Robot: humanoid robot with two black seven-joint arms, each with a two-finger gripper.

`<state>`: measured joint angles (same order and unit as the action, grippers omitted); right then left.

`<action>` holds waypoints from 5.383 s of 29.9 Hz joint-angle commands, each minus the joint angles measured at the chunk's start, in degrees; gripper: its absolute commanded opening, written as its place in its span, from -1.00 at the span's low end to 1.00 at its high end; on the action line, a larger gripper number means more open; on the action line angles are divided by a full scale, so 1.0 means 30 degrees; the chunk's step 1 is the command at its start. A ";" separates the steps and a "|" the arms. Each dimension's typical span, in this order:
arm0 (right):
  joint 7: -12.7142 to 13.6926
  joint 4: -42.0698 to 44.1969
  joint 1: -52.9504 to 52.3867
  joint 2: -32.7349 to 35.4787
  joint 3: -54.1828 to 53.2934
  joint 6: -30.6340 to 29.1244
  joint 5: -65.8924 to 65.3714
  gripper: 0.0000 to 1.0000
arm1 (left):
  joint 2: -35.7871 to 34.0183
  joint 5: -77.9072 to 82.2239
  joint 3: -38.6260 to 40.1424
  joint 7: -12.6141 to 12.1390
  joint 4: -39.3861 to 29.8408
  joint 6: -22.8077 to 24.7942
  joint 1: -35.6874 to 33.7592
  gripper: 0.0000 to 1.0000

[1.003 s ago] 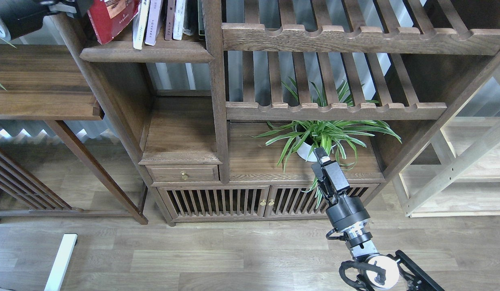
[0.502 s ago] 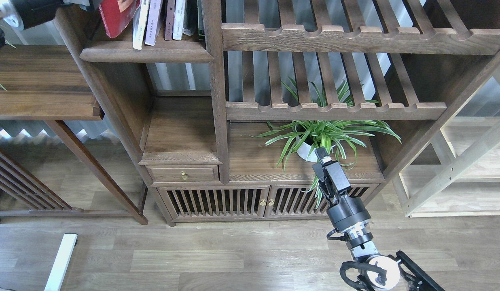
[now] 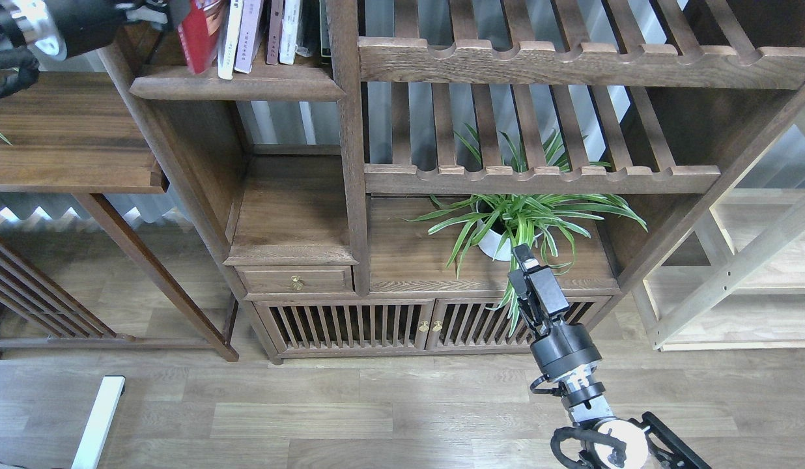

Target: Organize books on shelf

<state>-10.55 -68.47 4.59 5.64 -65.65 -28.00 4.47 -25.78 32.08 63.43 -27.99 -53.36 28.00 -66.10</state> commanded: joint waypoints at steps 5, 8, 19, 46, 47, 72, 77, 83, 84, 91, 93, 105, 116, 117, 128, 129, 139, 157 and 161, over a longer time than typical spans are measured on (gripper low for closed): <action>0.0002 -0.0086 0.0783 -0.0006 0.0029 0.0000 0.0005 0.98 | 0.0449 0.0292 -0.0136 -0.0005 0.0091 0.0002 -0.0350 -0.18; 0.0002 -0.0115 0.0783 0.0024 0.0028 0.0000 0.0005 0.98 | 0.0273 0.0440 -0.0283 -0.0005 0.0091 0.0002 -0.0203 -0.08; 0.0002 -0.0115 0.0725 -0.0006 0.0028 0.0000 0.0005 0.97 | -0.0985 0.0323 -0.0371 -0.0005 0.0062 0.0002 -0.0027 0.73; 0.0002 -0.0086 0.0608 -0.0035 0.0028 0.0000 0.0005 0.98 | -0.1133 -0.0263 -0.0898 -0.0005 0.0091 0.0002 0.0383 0.98; 0.0002 -0.0086 0.0608 -0.0035 0.0028 0.0000 0.0005 0.98 | -0.1075 -0.0235 -0.0898 -0.0005 0.0091 0.0002 0.0354 0.99; 0.0002 -0.0086 0.0608 -0.0035 -0.0001 0.0000 0.0005 0.97 | -0.0987 -0.0293 -0.0898 -0.0005 -0.0172 0.0002 0.0383 0.98; 0.0002 -0.0086 0.0578 -0.0064 -0.0001 0.0000 0.0005 0.97 | -0.1133 -0.0497 -0.0869 -0.0005 -0.0493 0.0002 0.0383 0.99; 0.0002 -0.0086 0.0520 -0.0064 -0.0001 0.0000 0.0005 0.98 | -0.1367 -0.1024 -0.0810 -0.0005 -0.1401 0.0002 0.0529 0.98; 0.0002 -0.0086 0.0520 -0.0064 -0.0001 0.0000 0.0005 0.97 | -0.1513 -0.1141 -0.0781 -0.0005 -0.1548 0.0002 0.0530 0.98; 0.0031 -0.0086 0.0491 -0.0122 0.0057 0.0000 0.0093 0.97 | -0.2918 -0.2458 -0.0693 -0.0005 -0.2455 0.0002 0.1377 0.98; 0.0031 -0.0086 0.0287 -0.0123 0.0087 0.0000 0.0093 0.97 | -0.3299 -0.2927 -0.0518 -0.0005 -0.2865 0.0002 0.1787 0.98; 0.0060 -0.0290 -0.0008 0.0023 0.0204 0.0000 0.0122 0.97 | -0.4620 -0.6297 0.0389 -0.0005 -0.5180 0.0002 0.3691 0.98; 0.0090 -0.0525 -0.0330 -0.0006 0.0233 0.0000 0.0122 0.97 | -0.4532 -0.7821 0.1357 -0.0005 -0.6499 0.0002 0.5509 0.98; 0.0090 -0.0554 -0.0330 -0.0006 0.0233 0.0000 0.0122 0.98 | -0.4503 -0.7967 0.1358 -0.0005 -0.6558 0.0002 0.5597 0.98; 0.0090 -0.0965 -0.0711 -0.0064 0.0233 0.0000 0.0122 0.97 | -0.3713 -0.9375 0.1387 -0.0005 -0.7145 0.0002 0.7265 0.95; 0.0119 -0.0965 -0.0711 -0.0093 0.0233 0.0000 0.0122 0.97 | -0.3625 -0.9404 0.1387 -0.0005 -0.7145 0.0002 0.7558 0.95; 0.0119 -0.0965 -0.0711 -0.0064 0.0233 0.0000 0.0122 0.97 | -0.1429 -0.9609 0.1445 -0.0005 -0.7087 0.0002 0.9376 0.94; 0.0177 -0.1374 -0.2292 -0.0474 0.0292 0.0000 0.0122 0.97 | 0.3463 -1.1511 0.1417 -0.0005 -0.6852 0.0002 1.3418 0.98; 0.0177 -0.1404 -0.2439 -0.0533 0.0292 0.0000 0.0122 0.98 | 0.4781 -1.2186 0.1182 -0.0005 -0.6852 0.0002 1.4005 0.98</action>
<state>-10.02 -72.60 -2.43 4.17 -64.77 -28.00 4.84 -14.26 -3.17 67.43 -28.00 -73.89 28.01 -25.28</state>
